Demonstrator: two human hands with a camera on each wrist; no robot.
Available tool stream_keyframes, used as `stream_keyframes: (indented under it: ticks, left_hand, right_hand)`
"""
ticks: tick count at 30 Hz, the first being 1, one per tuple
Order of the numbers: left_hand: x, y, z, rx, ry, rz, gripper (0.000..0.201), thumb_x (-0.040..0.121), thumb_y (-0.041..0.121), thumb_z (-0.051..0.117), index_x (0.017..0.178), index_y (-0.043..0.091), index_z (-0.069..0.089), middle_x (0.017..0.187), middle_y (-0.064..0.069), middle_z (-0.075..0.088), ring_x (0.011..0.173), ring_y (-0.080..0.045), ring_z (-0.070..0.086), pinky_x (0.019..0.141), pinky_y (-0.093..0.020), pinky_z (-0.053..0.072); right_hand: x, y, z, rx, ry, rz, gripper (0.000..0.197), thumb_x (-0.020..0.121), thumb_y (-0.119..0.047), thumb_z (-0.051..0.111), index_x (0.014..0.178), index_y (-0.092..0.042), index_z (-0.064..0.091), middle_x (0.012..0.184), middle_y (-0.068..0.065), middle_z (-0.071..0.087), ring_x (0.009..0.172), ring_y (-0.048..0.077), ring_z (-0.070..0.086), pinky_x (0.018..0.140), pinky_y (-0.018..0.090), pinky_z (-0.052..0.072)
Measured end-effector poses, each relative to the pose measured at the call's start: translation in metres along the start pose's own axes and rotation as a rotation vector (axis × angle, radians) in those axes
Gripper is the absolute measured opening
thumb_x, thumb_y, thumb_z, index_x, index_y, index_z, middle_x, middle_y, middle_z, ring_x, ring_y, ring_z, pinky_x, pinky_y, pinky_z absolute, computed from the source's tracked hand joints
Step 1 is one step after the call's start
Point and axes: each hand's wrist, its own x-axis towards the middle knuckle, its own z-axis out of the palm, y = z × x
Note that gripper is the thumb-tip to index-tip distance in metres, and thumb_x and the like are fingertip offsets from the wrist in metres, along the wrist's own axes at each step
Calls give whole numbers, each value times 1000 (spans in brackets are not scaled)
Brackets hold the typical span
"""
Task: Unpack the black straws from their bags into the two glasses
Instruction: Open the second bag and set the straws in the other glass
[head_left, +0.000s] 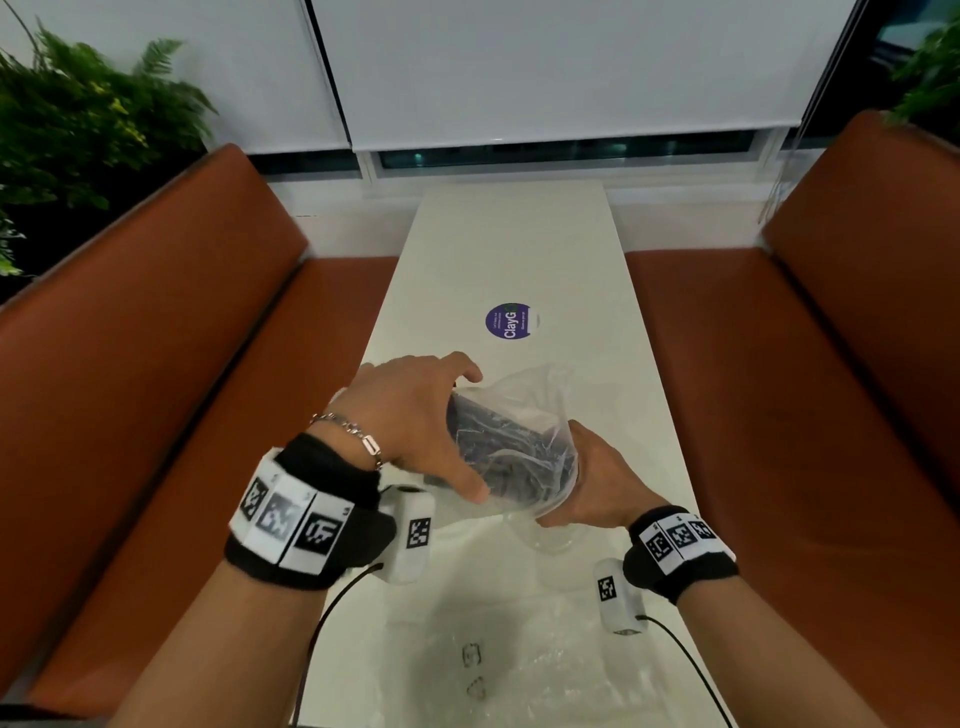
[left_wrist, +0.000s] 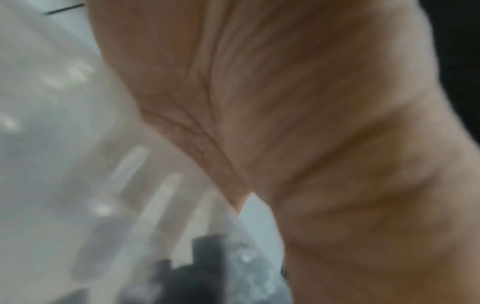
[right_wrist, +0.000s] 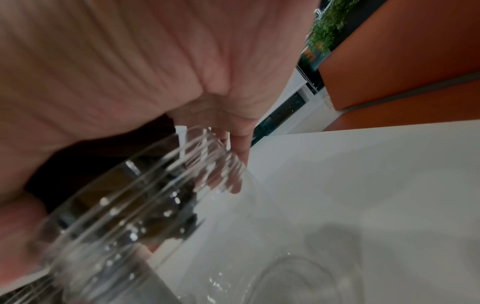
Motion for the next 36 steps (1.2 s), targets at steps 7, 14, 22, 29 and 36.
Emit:
stream_keyframes:
  ticks: [7,14,22,29,36]
  left_hand:
    - [-13,-12,22,-223,168,91,91,61,48,96,140,36,53,123,12,74,100,-12,71,90,-36,61]
    - [2,11,27,-300,312,236,83,75,44,89,149,36,54,128,8,76,111,-16,72,99,-40,59]
    - [26,54,41,139,148,339,79,99,67,50,163,26,31,157,-6,46,137,-28,46,111,-40,42]
    - [18,68,-6,-55,311,310,105,65,71,86,156,39,47,139,5,52,120,-16,58,91,-30,49]
    - [-17,50,-54,-226,528,297,95,55,92,68,138,46,65,119,13,67,105,-7,63,98,-35,55]
  right_hand:
    - [-4,14,18,123,45,20,77,48,-43,99,114,-39,58,112,-6,71,104,18,71,89,47,63]
    - [-9,26,30,250,40,71,63,61,-25,101,115,-22,71,107,0,80,101,18,78,90,47,66]
    - [-16,18,28,283,99,79,57,62,-12,103,95,-39,65,94,-4,75,87,18,74,81,39,67]
    - [-18,20,30,374,98,174,68,54,-41,104,114,-37,72,110,-8,81,102,12,78,92,44,65]
    - [-23,12,27,457,208,258,83,49,-31,106,118,-36,61,112,-13,77,106,5,74,90,31,64]
